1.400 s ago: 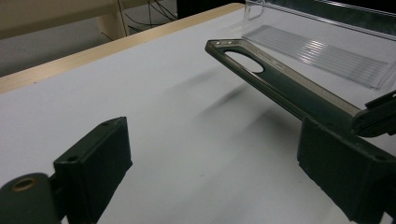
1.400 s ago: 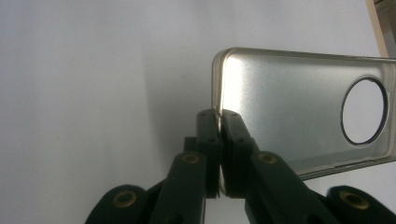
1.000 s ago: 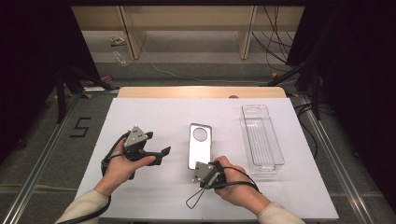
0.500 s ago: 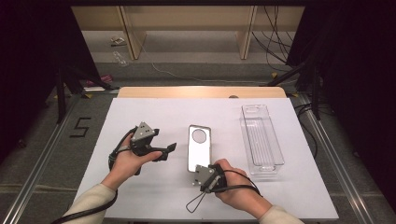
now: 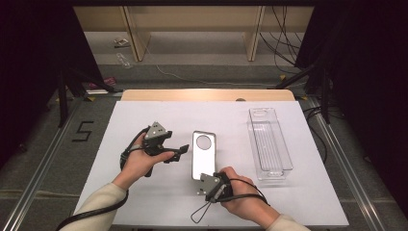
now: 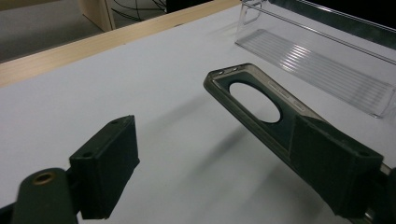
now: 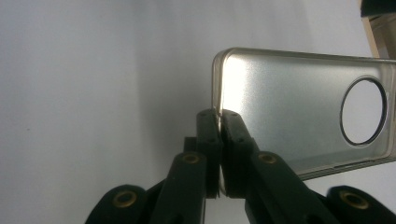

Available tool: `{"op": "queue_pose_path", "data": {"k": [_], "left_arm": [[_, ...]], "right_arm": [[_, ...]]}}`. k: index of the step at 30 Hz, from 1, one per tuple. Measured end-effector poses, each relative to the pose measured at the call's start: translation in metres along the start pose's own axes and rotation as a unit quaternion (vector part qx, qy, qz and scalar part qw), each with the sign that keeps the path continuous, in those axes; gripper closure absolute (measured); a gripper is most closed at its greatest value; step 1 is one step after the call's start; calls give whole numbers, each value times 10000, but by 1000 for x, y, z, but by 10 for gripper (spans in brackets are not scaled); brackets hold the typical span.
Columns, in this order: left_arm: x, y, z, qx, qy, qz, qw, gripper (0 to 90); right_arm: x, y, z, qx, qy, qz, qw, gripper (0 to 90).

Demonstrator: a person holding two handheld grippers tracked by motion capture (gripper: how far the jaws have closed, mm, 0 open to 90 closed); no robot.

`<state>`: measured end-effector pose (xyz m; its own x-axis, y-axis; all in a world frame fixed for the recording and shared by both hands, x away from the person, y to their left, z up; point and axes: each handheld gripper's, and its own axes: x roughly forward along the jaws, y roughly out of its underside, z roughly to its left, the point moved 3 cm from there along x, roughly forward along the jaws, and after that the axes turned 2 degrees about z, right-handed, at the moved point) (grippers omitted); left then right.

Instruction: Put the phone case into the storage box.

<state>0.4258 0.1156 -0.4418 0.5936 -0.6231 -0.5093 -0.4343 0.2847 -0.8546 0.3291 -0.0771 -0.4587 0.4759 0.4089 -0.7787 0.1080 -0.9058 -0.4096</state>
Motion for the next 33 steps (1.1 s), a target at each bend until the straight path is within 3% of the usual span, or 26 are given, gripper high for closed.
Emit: {"op": "queue_pose_path", "data": {"k": [7,15,19,29,33], "left_arm": [[14,-7,-6,-57,46,132,9999,166],[28,-11,-7,-263,85,183,9995,263],[30,-12,-8,-309,108,211,9992,285],[32,-10,-7,-696,234,265,9969,350],[33,-10,-7,-763,313,264,9962,378]], "right_arm": [[0,-2,2,3,37,-18,10000,878],[-1,-3,1,-26,57,-36,10000,878],[-1,-3,1,-39,67,-57,10000,878],[-1,-5,2,-60,84,-65,9999,878],[0,-5,2,-62,99,-72,9999,878]]}}
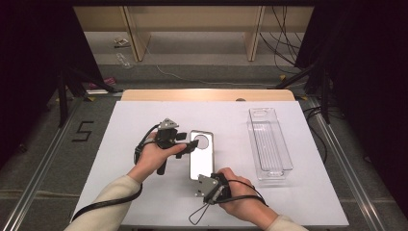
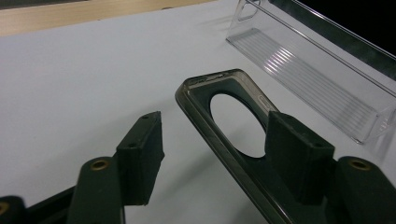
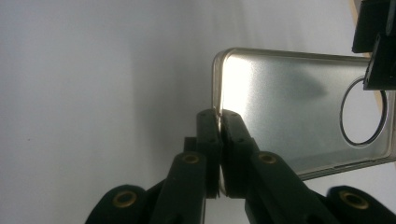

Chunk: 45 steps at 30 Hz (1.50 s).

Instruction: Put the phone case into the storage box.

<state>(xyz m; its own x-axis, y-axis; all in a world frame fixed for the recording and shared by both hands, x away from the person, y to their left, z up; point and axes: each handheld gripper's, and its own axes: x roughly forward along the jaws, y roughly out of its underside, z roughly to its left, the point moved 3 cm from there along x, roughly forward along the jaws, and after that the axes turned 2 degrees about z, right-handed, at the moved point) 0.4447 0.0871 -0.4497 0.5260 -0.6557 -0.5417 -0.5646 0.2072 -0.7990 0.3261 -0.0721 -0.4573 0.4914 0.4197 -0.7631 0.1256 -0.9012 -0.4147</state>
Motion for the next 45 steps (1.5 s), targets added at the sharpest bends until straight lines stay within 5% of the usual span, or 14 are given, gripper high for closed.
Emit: {"op": "queue_pose_path", "data": {"k": [21,30,36,39,45], "left_arm": [[2,1,-2,-557,256,53,9981,637],[-4,-4,-6,-854,427,-63,9954,730],[-7,-7,-15,-1144,614,-195,9913,792],[-9,-9,-19,-1191,700,-274,9900,811],[-12,-12,-24,-1054,709,-394,9911,815]], "right_arm": [[2,-1,3,-87,26,10,10000,879],[5,-1,4,-131,15,18,9999,888],[11,0,6,-157,-14,34,9999,892],[12,0,5,-151,25,35,9999,893],[12,2,5,-12,5,39,10000,892]]}}
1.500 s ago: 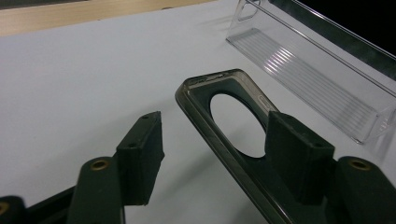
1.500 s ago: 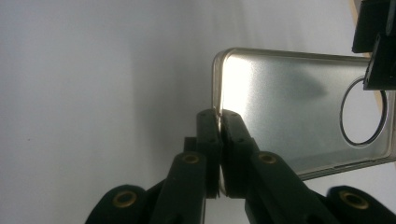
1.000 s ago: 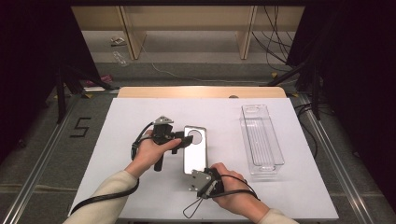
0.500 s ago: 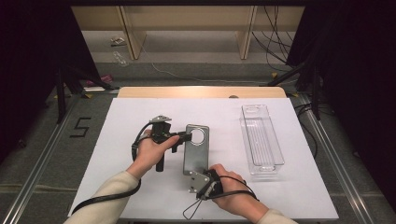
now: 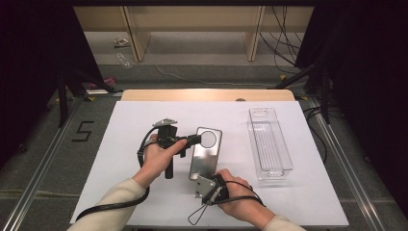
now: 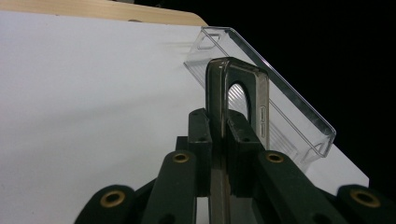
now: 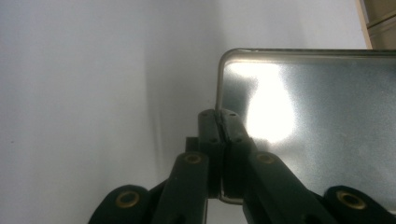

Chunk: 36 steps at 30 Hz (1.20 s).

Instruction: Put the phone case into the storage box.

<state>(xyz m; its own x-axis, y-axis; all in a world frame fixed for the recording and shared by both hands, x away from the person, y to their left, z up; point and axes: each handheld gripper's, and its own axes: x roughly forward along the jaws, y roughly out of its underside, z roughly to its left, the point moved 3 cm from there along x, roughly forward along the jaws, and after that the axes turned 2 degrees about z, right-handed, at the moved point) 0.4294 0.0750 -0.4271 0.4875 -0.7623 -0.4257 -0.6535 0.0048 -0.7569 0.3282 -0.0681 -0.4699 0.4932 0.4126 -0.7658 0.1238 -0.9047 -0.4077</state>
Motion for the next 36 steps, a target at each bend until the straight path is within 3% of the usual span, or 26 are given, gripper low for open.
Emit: {"op": "queue_pose_path", "data": {"k": [4,7,13,16,19,25,27,30,36], "left_arm": [[0,0,0,27,16,-39,10000,816],[-1,0,-1,175,-53,-64,9998,816],[-1,2,0,347,-91,-123,9993,815],[-1,2,-1,445,-151,-138,9988,815],[-2,2,-2,520,-167,-165,9984,815],[-4,3,-2,727,-133,-221,9970,814],[-4,3,-2,853,-132,-244,9960,814],[-5,3,-3,915,-119,-285,9953,814],[-7,2,-3,989,-127,-359,9944,814]], "right_arm": [[0,0,0,46,13,-11,10000,888],[1,0,-1,42,49,-73,10000,854],[0,2,-6,234,160,-238,9993,697],[-1,2,-8,475,266,-384,9978,555],[-3,2,-13,786,357,-636,9942,447],[-9,6,-22,1460,306,-959,9841,363],[-10,7,-25,1601,279,-1036,9813,353],[-12,8,-28,1723,302,-1127,9781,327],[-16,9,-32,2047,327,-1358,9688,277]]}}
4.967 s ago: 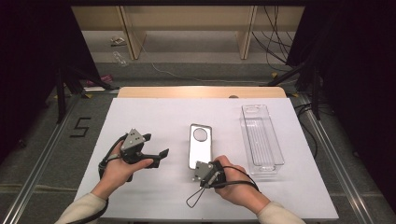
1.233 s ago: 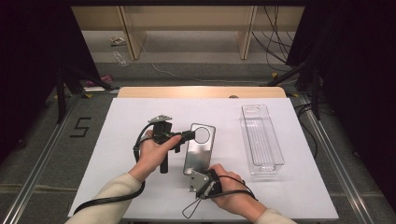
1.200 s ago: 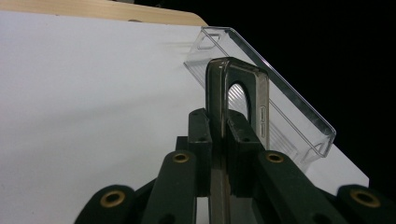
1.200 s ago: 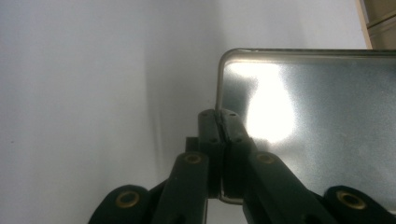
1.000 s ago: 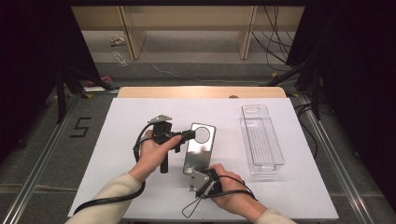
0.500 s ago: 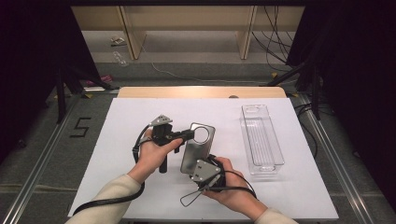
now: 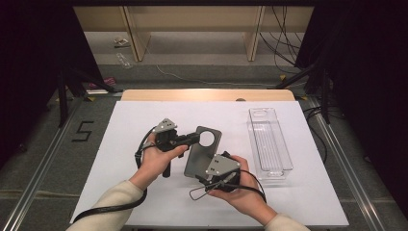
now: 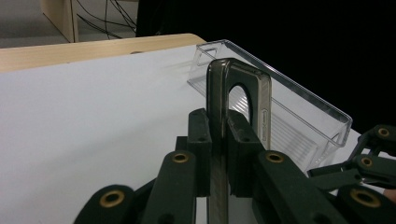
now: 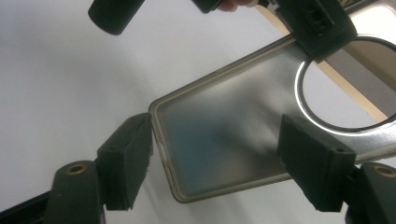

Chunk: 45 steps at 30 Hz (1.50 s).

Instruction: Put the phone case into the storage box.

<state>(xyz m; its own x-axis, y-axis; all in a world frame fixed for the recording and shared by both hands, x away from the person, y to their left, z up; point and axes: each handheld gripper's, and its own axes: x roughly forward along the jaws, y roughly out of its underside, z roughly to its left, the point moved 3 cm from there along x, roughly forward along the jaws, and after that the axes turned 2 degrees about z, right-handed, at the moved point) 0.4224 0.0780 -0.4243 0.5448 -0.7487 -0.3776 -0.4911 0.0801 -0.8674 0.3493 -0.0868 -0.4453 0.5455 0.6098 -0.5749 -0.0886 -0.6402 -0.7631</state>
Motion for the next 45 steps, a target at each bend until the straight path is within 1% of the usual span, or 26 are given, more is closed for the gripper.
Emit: {"op": "queue_pose_path", "data": {"k": [3,5,9,16,21,24,26,29,33,40,45], "left_arm": [[-1,0,0,18,-11,-17,10000,814],[-1,0,0,22,21,-65,10000,814],[-2,1,1,69,35,-93,9999,813],[-5,1,3,97,36,-192,9998,812],[-7,2,5,119,34,-284,9995,812],[-9,2,5,82,27,-324,9994,812],[-10,2,5,101,35,-370,9993,811],[-12,1,6,92,20,-409,9991,811],[-13,2,7,60,15,-458,9989,811],[-15,4,7,104,0,-529,9985,811],[-16,6,6,127,-18,-535,9985,811]], "right_arm": [[-2,-1,-2,107,37,-107,9999,265],[-3,-1,-4,187,25,-152,9997,257],[-4,-1,-6,266,101,-245,9993,241],[-10,-5,-10,493,217,-489,9974,221],[-12,-6,-15,694,332,-652,9949,193],[-14,-6,-18,814,370,-728,9933,185],[-15,-6,-21,894,383,-776,9922,176],[-17,-6,-25,1035,410,-841,9902,172],[-20,-6,-31,1222,442,-982,9866,167],[-22,-7,-39,1397,572,-1050,9830,172],[-22,-5,-46,1552,636,-1049,9802,182]]}}
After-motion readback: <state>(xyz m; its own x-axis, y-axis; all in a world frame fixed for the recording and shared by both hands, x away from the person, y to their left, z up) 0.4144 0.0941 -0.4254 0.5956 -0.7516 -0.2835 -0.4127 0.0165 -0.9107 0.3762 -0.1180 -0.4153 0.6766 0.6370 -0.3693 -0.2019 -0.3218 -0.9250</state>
